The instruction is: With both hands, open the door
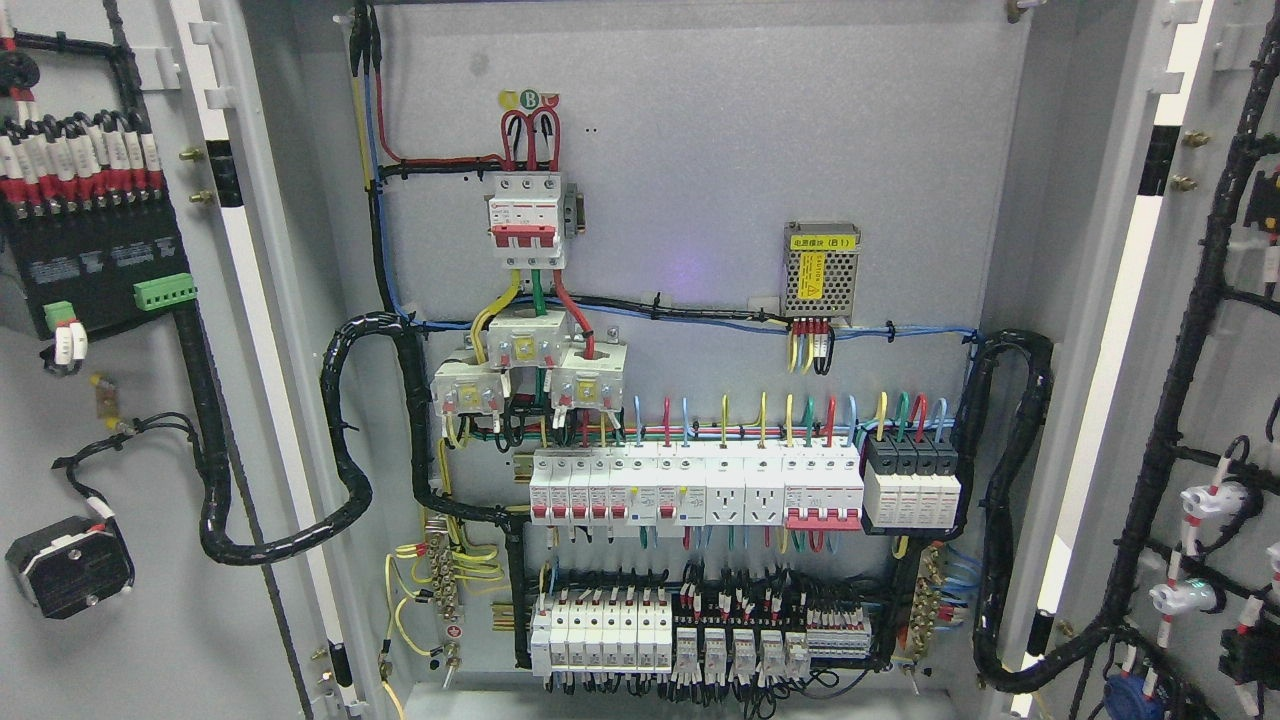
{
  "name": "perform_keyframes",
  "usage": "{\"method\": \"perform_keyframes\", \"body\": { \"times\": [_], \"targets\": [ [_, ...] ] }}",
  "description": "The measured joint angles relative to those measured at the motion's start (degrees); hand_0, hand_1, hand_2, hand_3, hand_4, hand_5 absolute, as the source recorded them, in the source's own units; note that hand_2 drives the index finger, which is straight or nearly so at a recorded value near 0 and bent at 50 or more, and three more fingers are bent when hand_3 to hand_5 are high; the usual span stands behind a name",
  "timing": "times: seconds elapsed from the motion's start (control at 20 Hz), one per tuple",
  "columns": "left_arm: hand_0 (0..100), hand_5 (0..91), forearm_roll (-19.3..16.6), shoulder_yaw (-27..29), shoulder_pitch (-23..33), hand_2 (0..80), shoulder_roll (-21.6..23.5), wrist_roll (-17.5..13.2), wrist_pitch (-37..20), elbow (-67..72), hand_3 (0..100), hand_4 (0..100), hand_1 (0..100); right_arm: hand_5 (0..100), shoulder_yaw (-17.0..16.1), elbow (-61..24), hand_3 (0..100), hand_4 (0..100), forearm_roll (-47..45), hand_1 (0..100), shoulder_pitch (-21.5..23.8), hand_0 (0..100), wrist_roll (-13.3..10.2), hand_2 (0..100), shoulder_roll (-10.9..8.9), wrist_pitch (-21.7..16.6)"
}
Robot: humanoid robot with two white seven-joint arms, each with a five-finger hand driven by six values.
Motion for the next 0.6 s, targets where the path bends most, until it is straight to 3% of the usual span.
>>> {"method": "perform_keyframes", "body": {
  "times": [0.6],
  "targets": [
    [0,0.0,-0.1,0.4,-7.0,0.0,2.6,-0.1,0.0,11.6,0,0,0,0,-2.6,2.6,0,0,-1.6,0,0.2,39,0.0,0,0.02,0.0]
  ]
}}
